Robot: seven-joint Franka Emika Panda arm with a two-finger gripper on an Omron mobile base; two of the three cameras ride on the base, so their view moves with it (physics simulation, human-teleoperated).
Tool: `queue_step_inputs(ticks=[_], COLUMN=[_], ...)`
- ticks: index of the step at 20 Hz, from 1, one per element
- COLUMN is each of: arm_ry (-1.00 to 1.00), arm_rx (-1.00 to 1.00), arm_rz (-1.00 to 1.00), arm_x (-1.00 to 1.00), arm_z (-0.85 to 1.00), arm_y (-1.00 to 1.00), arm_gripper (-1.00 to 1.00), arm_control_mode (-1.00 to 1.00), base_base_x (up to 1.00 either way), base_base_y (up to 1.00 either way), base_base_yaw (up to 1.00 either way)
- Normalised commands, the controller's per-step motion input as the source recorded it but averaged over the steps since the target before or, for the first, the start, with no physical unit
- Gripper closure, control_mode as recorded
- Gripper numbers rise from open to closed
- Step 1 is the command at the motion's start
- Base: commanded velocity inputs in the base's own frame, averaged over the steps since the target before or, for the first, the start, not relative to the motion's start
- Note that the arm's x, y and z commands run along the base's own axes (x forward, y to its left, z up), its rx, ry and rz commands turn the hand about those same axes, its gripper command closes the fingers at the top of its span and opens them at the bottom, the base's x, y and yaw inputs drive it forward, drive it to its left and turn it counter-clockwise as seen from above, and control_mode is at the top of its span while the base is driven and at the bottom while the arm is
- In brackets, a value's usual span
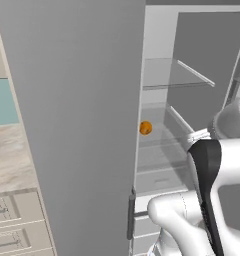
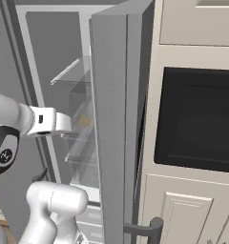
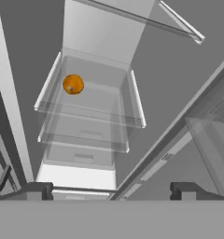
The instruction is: Retrieve the kiwi and orange from the fridge and place them into the bowl on the dining table.
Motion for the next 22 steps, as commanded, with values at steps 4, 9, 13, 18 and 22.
queue_step_inputs(ticks=[4,9,13,18,22], arm_ry=[0.00,0.00,0.00,0.00,0.00], arm_rx=[0.00,0.00,0.00,0.02,0.13], arm_rz=[0.00,0.02,0.07,0.10,0.05], arm_x=[0.00,0.00,0.00,0.00,0.14], arm_z=[0.00,-0.10,-0.28,-0.23,-0.18], arm_y=[0.00,0.00,0.00,0.17,0.15], arm_gripper=[-1.00,-1.00,-1.00,-1.00,-1.00], arm_control_mode=[1.00,-1.00,-1.00,-1.00,-1.00], base_base_x=[0.14,0.00,0.00,0.00,0.00], base_base_y=[0.02,0.00,0.00,0.00,0.00], base_base_yaw=[0.00,0.01,0.00,0.00,0.00])
